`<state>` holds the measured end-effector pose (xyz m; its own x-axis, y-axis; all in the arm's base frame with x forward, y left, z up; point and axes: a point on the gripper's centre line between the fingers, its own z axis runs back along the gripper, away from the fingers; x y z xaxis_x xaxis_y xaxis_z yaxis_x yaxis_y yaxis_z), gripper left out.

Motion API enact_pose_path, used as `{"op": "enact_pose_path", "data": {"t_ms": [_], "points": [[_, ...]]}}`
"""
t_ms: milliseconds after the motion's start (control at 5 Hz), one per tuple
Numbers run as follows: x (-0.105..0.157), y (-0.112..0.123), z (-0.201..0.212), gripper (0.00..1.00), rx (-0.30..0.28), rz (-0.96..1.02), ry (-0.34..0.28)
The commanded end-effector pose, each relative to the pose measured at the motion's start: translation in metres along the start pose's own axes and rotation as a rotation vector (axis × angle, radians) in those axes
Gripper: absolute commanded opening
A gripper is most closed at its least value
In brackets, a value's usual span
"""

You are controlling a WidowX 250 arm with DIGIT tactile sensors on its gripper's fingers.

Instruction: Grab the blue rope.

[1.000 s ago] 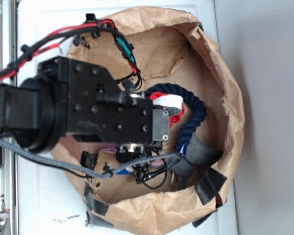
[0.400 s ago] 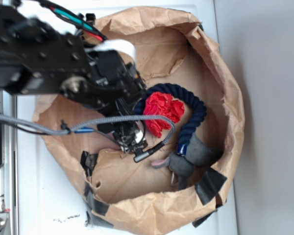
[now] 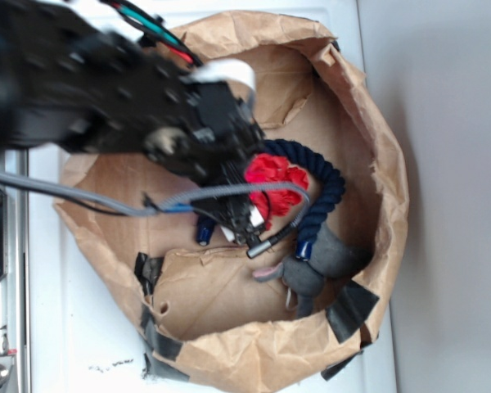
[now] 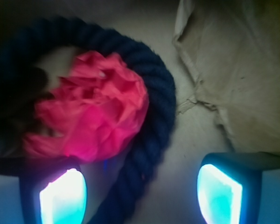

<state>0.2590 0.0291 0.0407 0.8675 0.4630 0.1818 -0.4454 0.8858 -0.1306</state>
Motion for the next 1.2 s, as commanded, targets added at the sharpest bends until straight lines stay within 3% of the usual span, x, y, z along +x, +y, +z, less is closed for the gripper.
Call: {"op": "enact_pose_path", "data": {"t_ms": [0,200,800,1000], "points": [[0.004,-0.014,-0.04,1.0,0.086,-0.059,-0.015],[0.001,-0.012,-0.049,0.0,0.114,-0.046,-0.022],[0.004,-0.009,-0.024,0.0,0.089,-0.045,-0.086],[0.004,-0.008,0.009,0.0,0.028,-0.017,-0.129]]}}
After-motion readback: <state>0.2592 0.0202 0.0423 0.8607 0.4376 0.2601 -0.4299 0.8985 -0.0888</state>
